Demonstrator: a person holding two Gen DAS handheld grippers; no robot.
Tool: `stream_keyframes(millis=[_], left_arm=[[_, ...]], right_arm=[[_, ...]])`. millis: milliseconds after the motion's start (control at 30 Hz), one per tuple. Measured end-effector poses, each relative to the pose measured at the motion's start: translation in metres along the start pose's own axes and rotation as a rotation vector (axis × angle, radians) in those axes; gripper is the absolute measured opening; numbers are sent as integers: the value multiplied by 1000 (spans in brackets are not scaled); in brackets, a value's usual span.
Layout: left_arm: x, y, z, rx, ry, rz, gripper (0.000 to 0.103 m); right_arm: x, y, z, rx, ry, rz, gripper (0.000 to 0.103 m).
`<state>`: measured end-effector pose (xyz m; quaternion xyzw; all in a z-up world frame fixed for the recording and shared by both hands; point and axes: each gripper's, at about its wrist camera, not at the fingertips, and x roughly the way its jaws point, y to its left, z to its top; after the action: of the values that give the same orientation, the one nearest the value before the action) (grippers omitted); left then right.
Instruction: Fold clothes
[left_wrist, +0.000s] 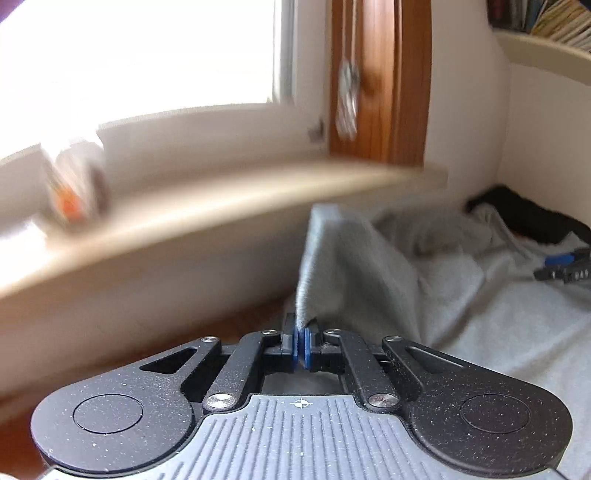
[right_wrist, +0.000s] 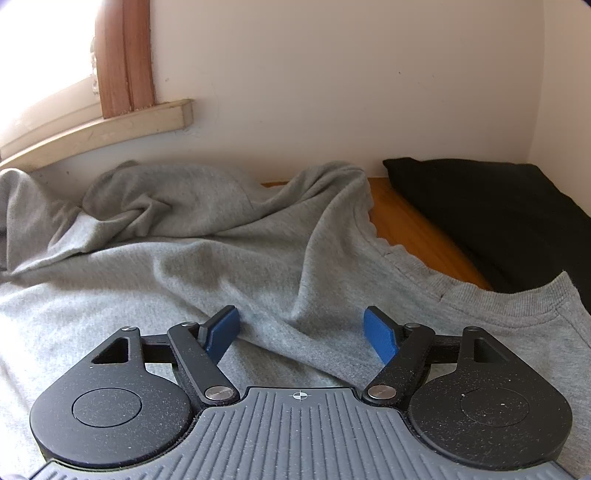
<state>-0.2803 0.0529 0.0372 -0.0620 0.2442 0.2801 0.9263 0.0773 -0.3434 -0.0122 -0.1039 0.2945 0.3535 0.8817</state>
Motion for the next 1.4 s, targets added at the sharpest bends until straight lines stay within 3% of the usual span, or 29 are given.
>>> stream_keyframes(millis=[167, 300, 400, 533, 600, 700, 833, 900, 1033, 1167, 1233, 1400], left_arm=[[-73, 29, 29, 82, -101, 134, 3], [-103, 47, 32, 122, -53, 143, 3], [-111, 55, 22, 139, 5, 149, 13], [-109, 52, 8, 129, 24, 147, 44], [-104, 46, 4, 129, 28, 137, 46], [-92, 34, 7, 123, 23, 106, 65], [-74, 1, 6, 111, 12, 20, 70], [-60, -22, 4, 109, 13, -38, 77], [-27, -74, 3, 124, 21, -149, 78], [6, -120, 1, 132, 41, -253, 79], [21, -139, -1, 149, 62, -288, 79], [57, -160, -7, 139, 102, -345, 79]], right_arm=[[1, 0, 0, 0, 0, -1, 74], [1, -1, 0, 0, 0, -1, 74], [1, -2, 0, -1, 0, -2, 75], [2, -3, 0, -1, 0, -3, 75], [2, -3, 0, 1, 1, -2, 75], [2, -3, 0, 2, 1, -2, 75], [2, -3, 0, 6, 1, 2, 76], [2, -4, 0, 8, 1, 4, 76], [0, -6, 0, 18, -4, 18, 77], [-18, -18, -1, 19, -95, 40, 73], [-28, -29, 1, 1, -108, 12, 62], [-39, -69, 7, -25, -94, -108, 62]])
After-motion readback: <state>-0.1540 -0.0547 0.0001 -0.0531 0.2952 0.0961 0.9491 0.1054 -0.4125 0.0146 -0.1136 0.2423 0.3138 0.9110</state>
